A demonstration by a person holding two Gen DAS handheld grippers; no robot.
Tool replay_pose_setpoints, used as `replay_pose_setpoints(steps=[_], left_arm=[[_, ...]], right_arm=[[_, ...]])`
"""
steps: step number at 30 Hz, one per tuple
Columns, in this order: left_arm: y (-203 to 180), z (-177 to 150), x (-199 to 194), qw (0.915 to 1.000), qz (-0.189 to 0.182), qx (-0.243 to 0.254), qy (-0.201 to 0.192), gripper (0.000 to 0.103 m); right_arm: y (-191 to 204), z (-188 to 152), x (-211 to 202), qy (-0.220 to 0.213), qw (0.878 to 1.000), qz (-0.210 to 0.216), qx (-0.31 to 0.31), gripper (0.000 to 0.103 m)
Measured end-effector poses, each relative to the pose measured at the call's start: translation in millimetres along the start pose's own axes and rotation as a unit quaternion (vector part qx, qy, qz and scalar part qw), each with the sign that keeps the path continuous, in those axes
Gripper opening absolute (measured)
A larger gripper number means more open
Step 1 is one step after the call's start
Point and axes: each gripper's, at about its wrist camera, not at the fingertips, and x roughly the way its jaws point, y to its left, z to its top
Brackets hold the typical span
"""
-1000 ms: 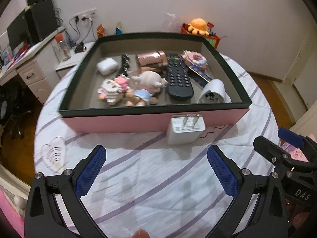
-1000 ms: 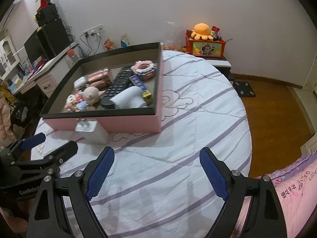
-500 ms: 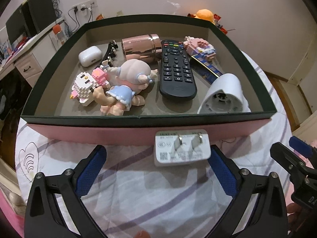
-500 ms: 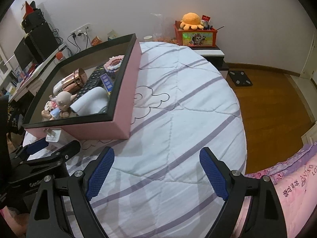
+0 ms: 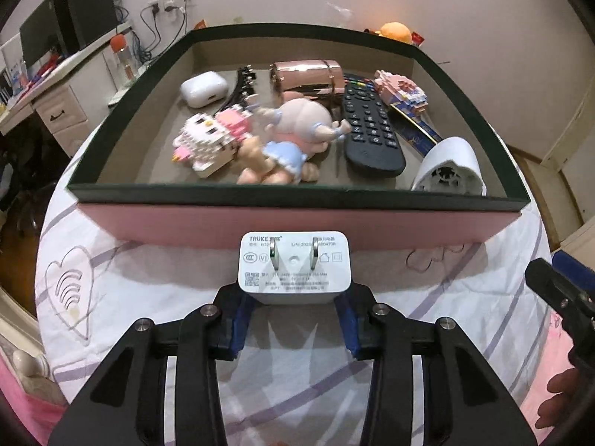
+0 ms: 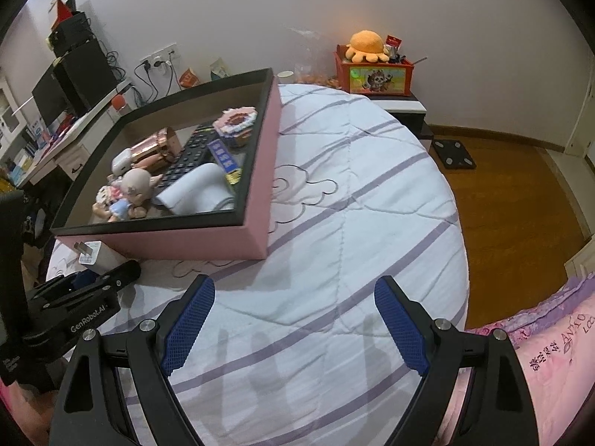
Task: Organize rigid objects
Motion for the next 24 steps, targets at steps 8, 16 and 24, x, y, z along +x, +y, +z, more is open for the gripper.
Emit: replay_pose_setpoints(steps=[8,16,24], left_arm=[[25.4,-19.6,-25.3,0.9999,-0.002,-0.014,-0.002,0.041],[54.1,-16.1,-61.7,0.999,-0.005,-0.029,-0.033,0.041],[57.3,26.9,-86.0,0.9969,-0.018,-0.02,-0.074,0.016]], right_arm=[[21.0,-7.2,-18.6,-0.011,1.0,-0.003,-0.016,0.089],[41.9,-3.9,-26.4,-0.018,0.999,0.0,-0.032,0.089],[57.0,14.3,-30.9,-0.036,0.998,0.001,-0.045,0.089]])
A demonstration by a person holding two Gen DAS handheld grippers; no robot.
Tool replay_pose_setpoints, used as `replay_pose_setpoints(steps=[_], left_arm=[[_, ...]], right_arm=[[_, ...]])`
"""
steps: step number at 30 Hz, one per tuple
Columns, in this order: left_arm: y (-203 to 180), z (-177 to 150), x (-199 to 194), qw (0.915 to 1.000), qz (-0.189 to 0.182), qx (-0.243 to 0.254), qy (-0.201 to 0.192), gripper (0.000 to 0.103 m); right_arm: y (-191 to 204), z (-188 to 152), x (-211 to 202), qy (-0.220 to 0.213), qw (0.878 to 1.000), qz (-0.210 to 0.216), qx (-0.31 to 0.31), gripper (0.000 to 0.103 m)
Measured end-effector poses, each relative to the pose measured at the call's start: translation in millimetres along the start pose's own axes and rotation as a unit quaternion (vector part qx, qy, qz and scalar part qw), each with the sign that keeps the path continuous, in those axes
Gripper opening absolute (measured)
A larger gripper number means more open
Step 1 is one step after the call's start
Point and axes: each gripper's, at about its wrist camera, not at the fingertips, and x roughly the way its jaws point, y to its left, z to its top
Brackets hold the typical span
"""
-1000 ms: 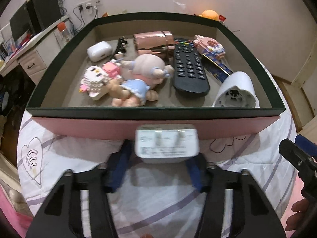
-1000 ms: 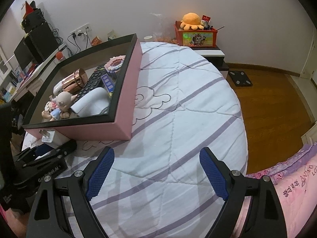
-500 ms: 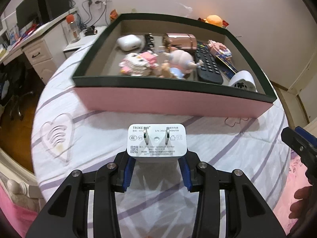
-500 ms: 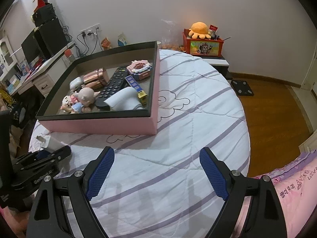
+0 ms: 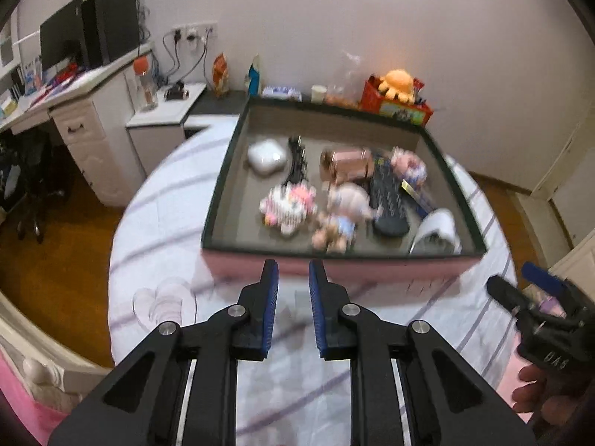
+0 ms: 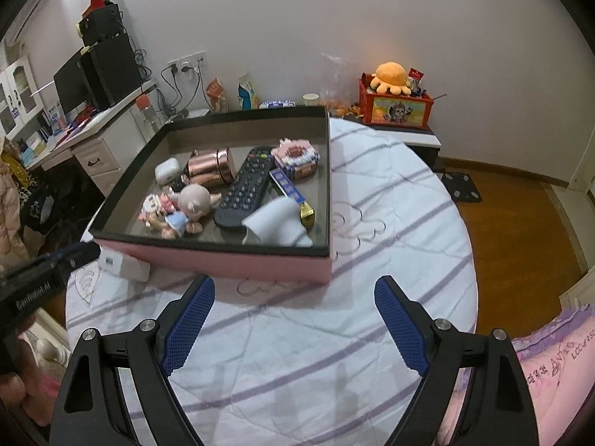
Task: Organize rigid objects
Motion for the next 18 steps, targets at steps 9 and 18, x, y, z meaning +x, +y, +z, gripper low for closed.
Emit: replay_pose_setpoints(steps=[9,18], left_arm=[[8.4,-7.7,20.3,0.9995,0.007,-0.004,0.03,0.046],[11.2,-37.5,24.8,0.9988,0.005,-0.023,0.042,0.103]], right_arm=[[4.9,11.0,14.4,0.005,1.0,0.007,-0.006,0.089],[7.7,7.0,24.3,0.017,1.0,0.015,-0.005,0.089]])
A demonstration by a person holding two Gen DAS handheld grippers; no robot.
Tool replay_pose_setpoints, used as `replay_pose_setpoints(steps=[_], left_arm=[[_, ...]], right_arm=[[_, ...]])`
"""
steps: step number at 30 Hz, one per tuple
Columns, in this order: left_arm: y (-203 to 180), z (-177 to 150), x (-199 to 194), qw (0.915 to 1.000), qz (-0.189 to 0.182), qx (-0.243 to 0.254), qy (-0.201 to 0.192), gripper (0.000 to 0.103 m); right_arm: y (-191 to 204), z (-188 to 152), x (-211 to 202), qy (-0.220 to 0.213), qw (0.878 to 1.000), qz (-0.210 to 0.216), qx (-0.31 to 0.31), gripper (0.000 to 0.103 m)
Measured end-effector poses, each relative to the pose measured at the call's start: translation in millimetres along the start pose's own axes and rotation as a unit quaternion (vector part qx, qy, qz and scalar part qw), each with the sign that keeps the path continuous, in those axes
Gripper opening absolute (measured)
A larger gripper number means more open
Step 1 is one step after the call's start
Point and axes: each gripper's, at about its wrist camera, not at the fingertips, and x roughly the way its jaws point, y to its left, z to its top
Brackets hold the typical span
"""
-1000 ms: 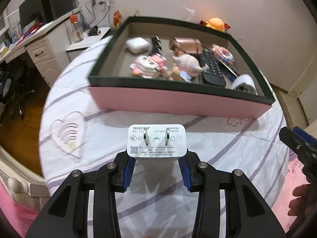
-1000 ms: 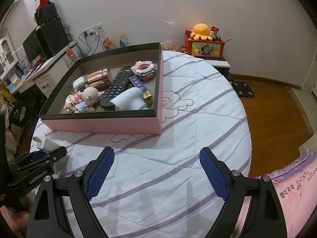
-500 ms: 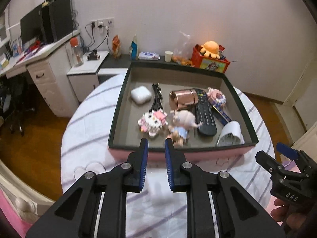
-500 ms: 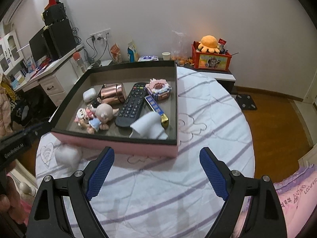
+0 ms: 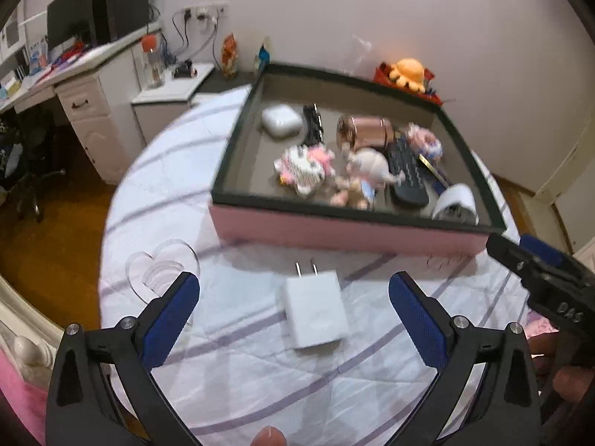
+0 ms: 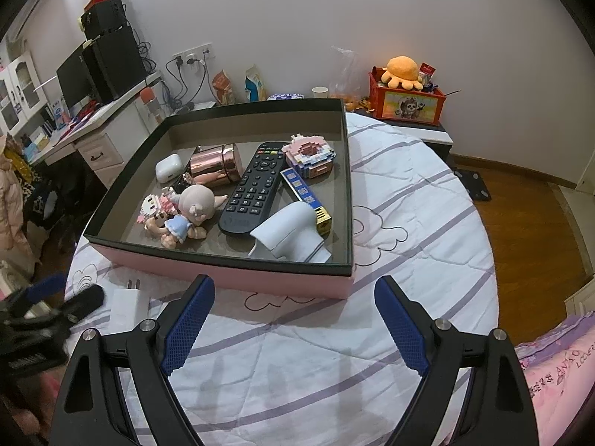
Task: Organize rigid objects
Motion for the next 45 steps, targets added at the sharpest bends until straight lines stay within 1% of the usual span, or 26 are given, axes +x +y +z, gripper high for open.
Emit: replay_pose_setpoints(steps=[2,5,6,8,9,10,11,12,13,14,16,19,23,29,35,38,40,42,45], left_arm=[[-4.6,-3.3,6.3,0.9999,0.011,0.009,0.004,0.103],[-12.7,-9.3,24.0,0.9991,0.03,0.022,0.021,0.102],[-14.2,-11.0,30.8,0.9988,0.031,0.023,0.029,0.101],[-15.2,-14.3,42.8,0.998,0.034,0.024,0.048,0.093],[-15.6,-17.9,51.1,0.997,0.039,0.025,0.062,0.083],[-17.5,-19.6,51.2,0.9969,0.046,0.03,0.056,0.082],[-19.0,-20.9,49.6,0.997,0.049,0.036,0.048,0.079],[-18.8,-20.6,47.3,0.9972,0.048,0.035,0.044,0.067],[-17.9,-19.7,45.0,0.9977,0.043,0.033,0.041,0.048],[-16.3,-18.0,42.9,0.998,0.038,0.03,0.041,0.04],[-12.1,-15.6,41.0,0.9983,0.028,0.024,0.044,0.04],[-10.2,-14.9,36.7,0.9983,0.028,0.025,0.044,0.04],[-12.2,-10.6,22.5,0.9987,0.026,0.03,0.031,0.04],[-15.3,7.8,-8.0,0.9992,0.019,0.035,-0.005,0.04],[-15.3,49.5,-24.9,0.9974,0.021,0.043,-0.053,0.04],[-15.0,68.4,-21.2,0.9966,0.022,0.046,-0.064,0.04],[-15.9,80.2,-11.8,0.9964,0.023,0.049,-0.065,0.04],[-15.9,92.3,3.8,0.997,0.018,0.051,-0.055,0.04],[-17.9,106.2,25.2,0.997,0.024,0.059,-0.044,0.04]], right_arm=[[2.8,-1.6,-2.0,-0.001,1.0,0.002,-0.004,0.089],[3.4,-4.4,-4.8,0.0,1.0,0.0,-0.005,0.089],[2.0,-4.9,-5.5,0.0,1.0,-0.001,-0.004,0.089],[-0.1,-6.0,-7.4,-0.001,1.0,-0.004,0.0,0.089],[-1.1,-5.9,-8.1,-0.001,1.0,-0.005,0.002,0.089],[-2.6,-6.1,-8.8,-0.002,1.0,-0.006,0.003,0.089],[-3.5,-6.1,-9.3,-0.002,1.0,-0.007,0.004,0.089],[-4.1,-6.2,-10.0,-0.002,1.0,-0.009,0.005,0.089],[-5.1,-6.3,-10.0,-0.003,1.0,-0.009,0.006,0.089],[-5.8,-6.3,-9.6,-0.002,1.0,-0.009,0.007,0.089],[-6.5,-6.1,-9.0,-0.002,1.0,-0.008,0.009,0.089],[-3.7,-5.6,-9.2,-0.003,1.0,-0.004,0.005,0.089],[-3.6,-4.8,-10.1,-0.005,1.0,-0.004,0.005,0.089],[-2.2,1.1,-12.7,-0.012,1.0,-0.001,0.003,0.089],[0.4,19.4,-17.0,-0.029,1.0,-0.001,-0.002,0.089],[0.4,32.3,-17.7,-0.041,0.999,-0.003,-0.003,0.089],[0.6,39.4,-16.4,-0.045,0.999,-0.004,-0.005,0.089],[0.4,45.7,-13.7,-0.047,0.999,-0.005,-0.005,0.089],[-1.8,55.5,-4.2,-0.045,0.999,-0.008,-0.005,0.089]])
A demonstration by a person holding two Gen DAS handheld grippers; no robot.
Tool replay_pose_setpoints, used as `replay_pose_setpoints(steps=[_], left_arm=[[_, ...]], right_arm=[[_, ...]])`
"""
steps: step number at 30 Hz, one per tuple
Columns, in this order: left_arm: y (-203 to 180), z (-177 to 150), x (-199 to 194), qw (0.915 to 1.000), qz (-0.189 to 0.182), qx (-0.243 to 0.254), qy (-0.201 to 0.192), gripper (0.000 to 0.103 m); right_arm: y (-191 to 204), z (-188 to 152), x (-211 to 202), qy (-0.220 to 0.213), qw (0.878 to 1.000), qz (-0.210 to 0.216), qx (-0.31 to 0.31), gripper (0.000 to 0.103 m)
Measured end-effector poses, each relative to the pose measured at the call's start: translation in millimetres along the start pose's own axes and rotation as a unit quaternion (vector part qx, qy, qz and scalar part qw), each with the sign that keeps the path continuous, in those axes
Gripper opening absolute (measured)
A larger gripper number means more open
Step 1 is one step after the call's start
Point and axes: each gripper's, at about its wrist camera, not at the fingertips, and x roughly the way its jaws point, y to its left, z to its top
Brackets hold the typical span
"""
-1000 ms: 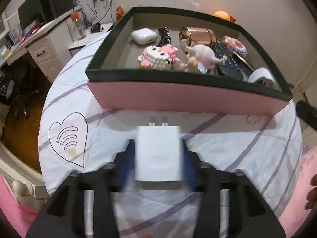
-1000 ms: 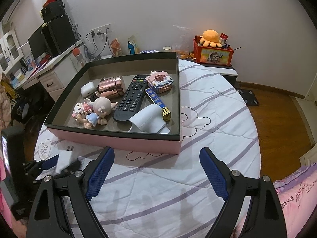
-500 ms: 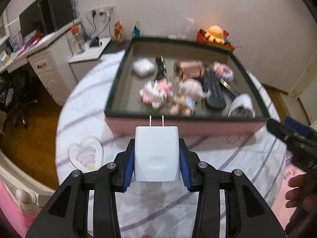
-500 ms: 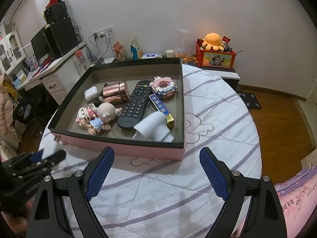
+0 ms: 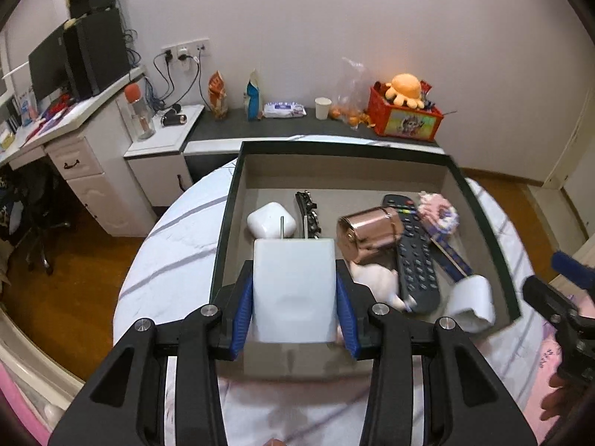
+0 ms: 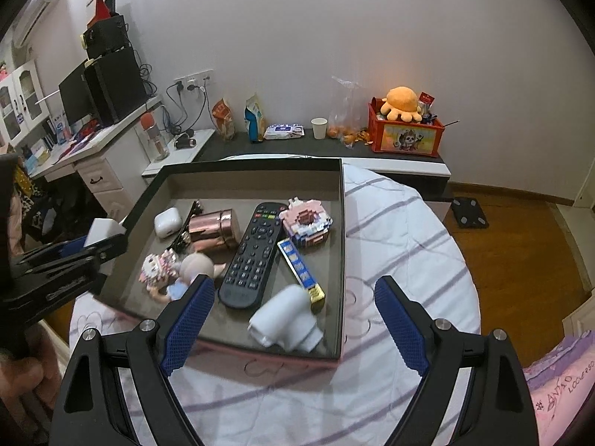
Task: Organize rigid objects
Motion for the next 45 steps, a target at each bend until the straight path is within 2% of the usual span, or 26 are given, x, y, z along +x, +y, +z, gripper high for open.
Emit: replay_pose_setpoints(steps=[9,15,17,18,19,20,21,24,33,45], left_arm=[[-6.9,23.1,60.2,0.999,-0.005,0.021,0.039,0.04],[-6.2,29.1,79.4,0.9982,0.0,0.02,0.057,0.042],[-5.6,28.8,80.7,0.9982,0.004,0.017,0.057,0.053],[-4.5,28.9,80.0,0.9983,0.005,0.014,0.056,0.074],[-3.9,28.7,78.7,0.9985,-0.002,0.011,0.054,0.084],[-4.3,28.5,76.9,0.9984,-0.015,0.009,0.053,0.085],[-5.3,27.7,72.6,0.9986,-0.013,0.009,0.051,0.087],[-9.1,24.5,55.2,0.9995,0.0,0.017,0.028,0.102],[-3.6,6.6,-27.7,0.9986,0.023,0.008,-0.047,0.103],[6.4,-48.9,-139.1,0.9938,0.036,-0.01,-0.104,0.103]], right_arm=[[-9.6,13.8,35.8,0.019,1.0,-0.01,0.009,0.089],[-8.9,19.3,52.2,0.028,1.0,-0.01,0.008,0.089],[-8.1,19.4,53.9,0.03,0.999,-0.01,0.007,0.089],[-7.8,19.2,54.6,0.031,0.999,-0.01,0.008,0.089],[-7.2,18.5,54.7,0.032,0.999,-0.01,0.008,0.089],[-6.6,19.0,54.5,0.032,0.999,-0.011,0.008,0.089],[-5.7,18.5,53.0,0.032,0.999,-0.011,0.007,0.089],[-2.6,17.8,46.3,0.027,1.0,-0.011,0.006,0.089],[12.1,11.3,-7.9,-0.014,1.0,-0.002,0.0,0.089],[32.3,-15.9,-101.3,-0.074,0.997,0.0,-0.015,0.089]])
